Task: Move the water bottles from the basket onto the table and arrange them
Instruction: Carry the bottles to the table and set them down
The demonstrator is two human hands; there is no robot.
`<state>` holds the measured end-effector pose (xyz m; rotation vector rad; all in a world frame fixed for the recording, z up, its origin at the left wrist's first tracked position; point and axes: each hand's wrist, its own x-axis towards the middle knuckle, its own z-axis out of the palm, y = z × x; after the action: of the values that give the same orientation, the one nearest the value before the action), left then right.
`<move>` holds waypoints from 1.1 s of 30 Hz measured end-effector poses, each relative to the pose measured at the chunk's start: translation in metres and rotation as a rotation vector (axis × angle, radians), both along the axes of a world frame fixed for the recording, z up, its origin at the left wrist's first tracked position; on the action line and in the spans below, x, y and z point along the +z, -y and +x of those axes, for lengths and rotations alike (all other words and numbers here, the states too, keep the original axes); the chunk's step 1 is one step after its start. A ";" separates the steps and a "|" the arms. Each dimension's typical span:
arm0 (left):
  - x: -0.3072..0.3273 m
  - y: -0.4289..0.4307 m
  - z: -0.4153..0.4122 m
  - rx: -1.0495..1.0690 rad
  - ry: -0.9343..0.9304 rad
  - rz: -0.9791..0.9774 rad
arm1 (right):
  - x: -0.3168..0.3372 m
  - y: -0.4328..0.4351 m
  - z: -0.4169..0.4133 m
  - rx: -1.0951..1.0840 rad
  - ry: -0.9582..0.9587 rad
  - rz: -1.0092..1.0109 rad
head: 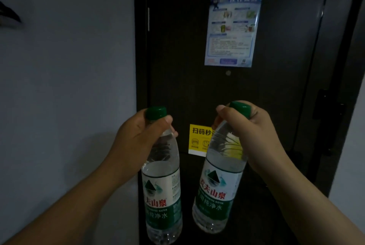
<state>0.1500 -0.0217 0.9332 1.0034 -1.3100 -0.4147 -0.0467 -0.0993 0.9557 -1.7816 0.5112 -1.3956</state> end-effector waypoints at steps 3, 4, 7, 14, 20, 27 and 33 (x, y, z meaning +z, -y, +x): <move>0.011 -0.003 -0.003 0.031 -0.034 -0.005 | 0.013 0.004 0.005 0.074 -0.019 0.002; 0.015 -0.005 -0.004 0.053 -0.033 -0.008 | 0.017 0.005 0.008 0.088 -0.019 -0.002; 0.022 -0.008 -0.010 0.175 0.004 -0.030 | 0.024 0.016 0.015 0.172 -0.012 -0.008; 0.018 -0.018 -0.021 0.454 -0.040 -0.017 | 0.023 0.046 0.043 0.438 -0.064 -0.049; 0.003 -0.057 -0.032 0.749 -0.044 -0.010 | 0.009 0.037 0.083 0.704 -0.096 -0.049; -0.003 -0.143 -0.052 1.082 -0.033 0.004 | 0.002 -0.030 0.117 1.036 -0.065 -0.019; -0.007 -0.230 -0.083 1.329 -0.012 -0.024 | 0.002 -0.117 0.133 1.293 -0.062 -0.031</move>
<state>0.0673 0.2088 0.9261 1.5905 -0.4124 0.6075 0.0863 0.0178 0.9577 -1.6114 -0.5932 -0.4160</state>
